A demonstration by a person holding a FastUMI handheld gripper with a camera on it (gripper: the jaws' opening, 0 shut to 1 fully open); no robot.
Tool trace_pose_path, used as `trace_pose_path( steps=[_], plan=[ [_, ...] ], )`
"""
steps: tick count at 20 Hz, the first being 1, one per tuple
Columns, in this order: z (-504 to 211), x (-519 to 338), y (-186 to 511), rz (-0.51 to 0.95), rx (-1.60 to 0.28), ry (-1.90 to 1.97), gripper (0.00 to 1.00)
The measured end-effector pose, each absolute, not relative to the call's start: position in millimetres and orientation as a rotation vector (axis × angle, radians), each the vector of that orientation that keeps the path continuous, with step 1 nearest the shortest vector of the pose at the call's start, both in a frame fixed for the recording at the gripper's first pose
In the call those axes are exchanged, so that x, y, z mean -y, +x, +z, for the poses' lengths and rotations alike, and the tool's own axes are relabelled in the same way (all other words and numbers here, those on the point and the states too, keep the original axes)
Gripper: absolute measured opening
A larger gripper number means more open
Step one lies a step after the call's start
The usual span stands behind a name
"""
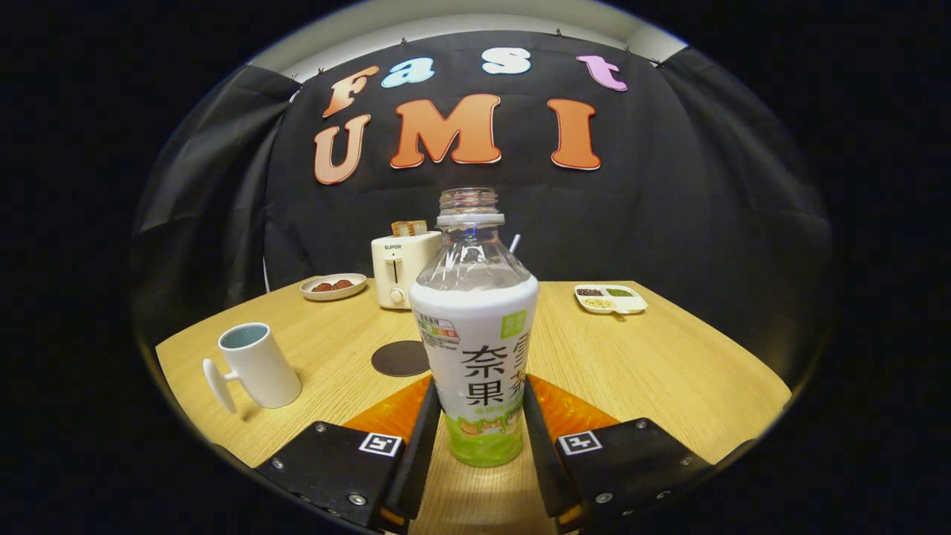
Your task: Take the bottle from table, then pour the juice into the cup, finally place the bottle on the coaster
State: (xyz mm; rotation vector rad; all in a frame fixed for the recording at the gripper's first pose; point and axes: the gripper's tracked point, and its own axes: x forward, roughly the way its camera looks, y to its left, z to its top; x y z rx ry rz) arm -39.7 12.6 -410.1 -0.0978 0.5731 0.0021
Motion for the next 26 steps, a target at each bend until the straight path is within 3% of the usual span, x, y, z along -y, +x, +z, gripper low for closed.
trace_pose_path(
  steps=[12, 26],
  plan=[
    [-359, -38, -13, -0.011, -0.41, -0.707, 0.61],
    [-341, -89, 11, 0.087, -0.241, -1.148, 0.61]
  ],
)
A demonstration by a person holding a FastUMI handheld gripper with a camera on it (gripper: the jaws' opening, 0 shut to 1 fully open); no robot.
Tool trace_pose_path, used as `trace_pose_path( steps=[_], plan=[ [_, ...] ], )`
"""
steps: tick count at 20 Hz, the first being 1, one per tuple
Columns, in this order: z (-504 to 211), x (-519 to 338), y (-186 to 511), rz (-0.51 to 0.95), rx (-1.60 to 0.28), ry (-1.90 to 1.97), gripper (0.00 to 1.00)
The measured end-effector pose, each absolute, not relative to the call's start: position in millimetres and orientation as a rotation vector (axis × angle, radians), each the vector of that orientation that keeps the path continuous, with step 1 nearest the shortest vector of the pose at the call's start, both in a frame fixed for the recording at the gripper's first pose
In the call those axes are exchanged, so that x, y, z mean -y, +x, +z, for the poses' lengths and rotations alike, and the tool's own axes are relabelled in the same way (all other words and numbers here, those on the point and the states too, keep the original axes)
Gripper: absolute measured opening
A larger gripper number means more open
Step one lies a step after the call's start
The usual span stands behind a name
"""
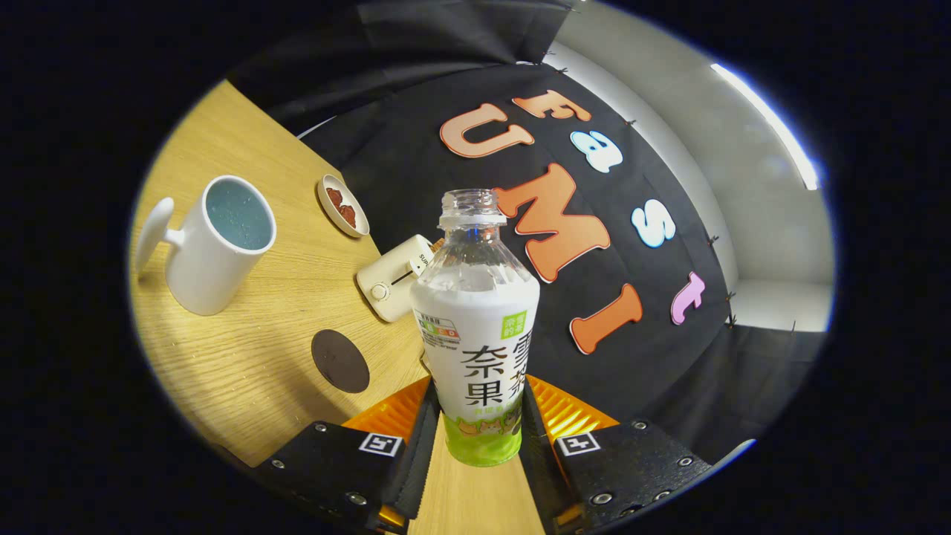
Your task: Take the bottle from table, then pour the juice into the cup, finally place the bottle on the coaster
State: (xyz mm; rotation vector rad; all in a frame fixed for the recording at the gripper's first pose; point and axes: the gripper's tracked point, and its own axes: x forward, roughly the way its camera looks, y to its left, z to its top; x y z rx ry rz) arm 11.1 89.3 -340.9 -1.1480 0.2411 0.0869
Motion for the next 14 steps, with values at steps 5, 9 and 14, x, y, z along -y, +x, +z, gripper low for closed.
trace_pose_path(
  steps=[5, 9, 14],
  plan=[
    [-339, -107, 14, 0.126, -0.177, -1.318, 0.61],
    [-341, -118, 7, 0.167, -0.133, -1.442, 0.61],
    [-343, -125, 2, 0.187, -0.065, -1.565, 0.61]
  ],
)
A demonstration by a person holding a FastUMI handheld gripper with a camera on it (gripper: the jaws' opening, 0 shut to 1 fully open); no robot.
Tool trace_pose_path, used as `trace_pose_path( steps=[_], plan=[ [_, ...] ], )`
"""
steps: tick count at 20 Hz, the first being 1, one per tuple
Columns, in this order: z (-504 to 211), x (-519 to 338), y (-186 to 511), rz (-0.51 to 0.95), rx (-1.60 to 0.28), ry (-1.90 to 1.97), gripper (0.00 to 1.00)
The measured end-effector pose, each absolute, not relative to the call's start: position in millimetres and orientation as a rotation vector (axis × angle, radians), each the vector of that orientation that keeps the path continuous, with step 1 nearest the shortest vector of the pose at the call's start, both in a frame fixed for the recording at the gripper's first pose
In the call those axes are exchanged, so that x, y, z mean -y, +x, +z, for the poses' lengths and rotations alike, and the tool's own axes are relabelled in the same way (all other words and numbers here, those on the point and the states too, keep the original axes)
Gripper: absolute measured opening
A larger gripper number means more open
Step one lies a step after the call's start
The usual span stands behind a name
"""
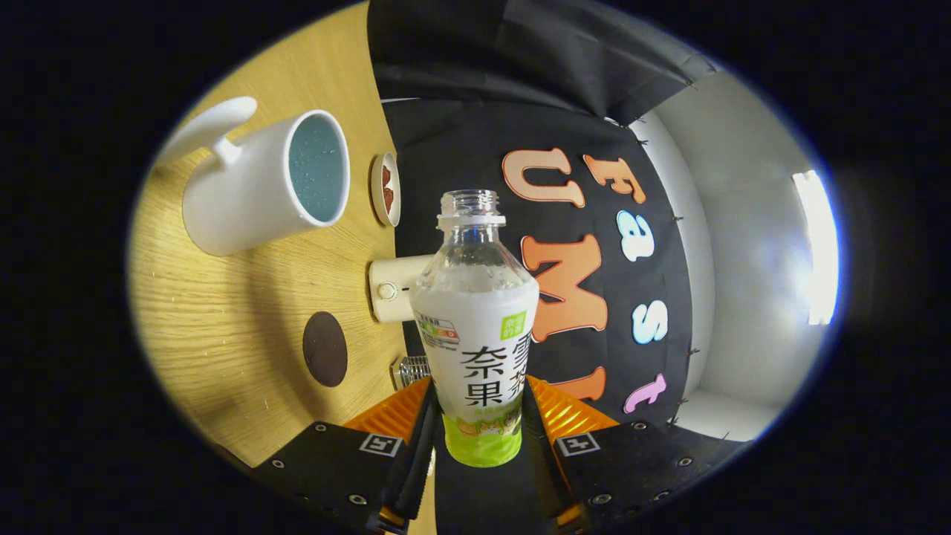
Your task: Take the bottle from table, then pour the juice into the cup, finally place the bottle on the coaster
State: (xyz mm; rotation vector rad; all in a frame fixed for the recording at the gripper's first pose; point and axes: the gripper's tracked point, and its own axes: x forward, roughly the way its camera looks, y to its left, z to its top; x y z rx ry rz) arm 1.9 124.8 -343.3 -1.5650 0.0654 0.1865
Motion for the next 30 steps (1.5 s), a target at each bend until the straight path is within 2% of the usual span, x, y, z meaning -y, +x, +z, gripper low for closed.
trace_pose_path(
  steps=[30],
  plan=[
    [-341.2, -133.7, 0.2, 0.183, 0.029, -1.723, 0.6]
  ],
)
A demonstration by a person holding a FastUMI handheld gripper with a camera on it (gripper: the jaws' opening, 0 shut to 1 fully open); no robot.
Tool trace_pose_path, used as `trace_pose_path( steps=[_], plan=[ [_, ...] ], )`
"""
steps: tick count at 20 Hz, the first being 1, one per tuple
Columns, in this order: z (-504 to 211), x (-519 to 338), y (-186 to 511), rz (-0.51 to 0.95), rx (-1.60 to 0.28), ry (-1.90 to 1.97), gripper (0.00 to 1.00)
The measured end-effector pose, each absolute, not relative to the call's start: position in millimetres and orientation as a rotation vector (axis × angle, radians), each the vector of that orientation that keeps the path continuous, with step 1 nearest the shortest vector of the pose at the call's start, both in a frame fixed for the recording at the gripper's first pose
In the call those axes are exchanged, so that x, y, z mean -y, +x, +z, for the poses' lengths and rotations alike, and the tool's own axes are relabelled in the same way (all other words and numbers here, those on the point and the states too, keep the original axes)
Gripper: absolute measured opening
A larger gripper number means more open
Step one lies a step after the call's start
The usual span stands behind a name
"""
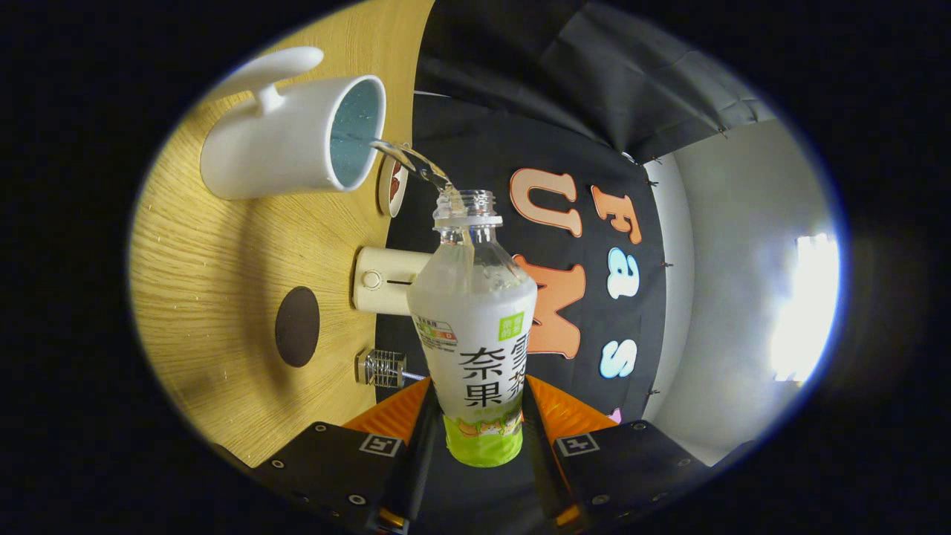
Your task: Take the bottle from table, then pour the juice into the cup, finally place the bottle on the coaster
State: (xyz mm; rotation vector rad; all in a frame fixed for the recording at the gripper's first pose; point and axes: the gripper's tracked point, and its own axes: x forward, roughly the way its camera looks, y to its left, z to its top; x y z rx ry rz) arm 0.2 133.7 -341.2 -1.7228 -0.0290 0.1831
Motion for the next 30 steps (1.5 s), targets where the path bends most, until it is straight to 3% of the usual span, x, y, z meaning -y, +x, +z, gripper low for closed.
trace_pose_path(
  steps=[30],
  plan=[
    [-340.4, -134.3, 2.8, 0.198, 0.103, -1.807, 0.61]
  ],
)
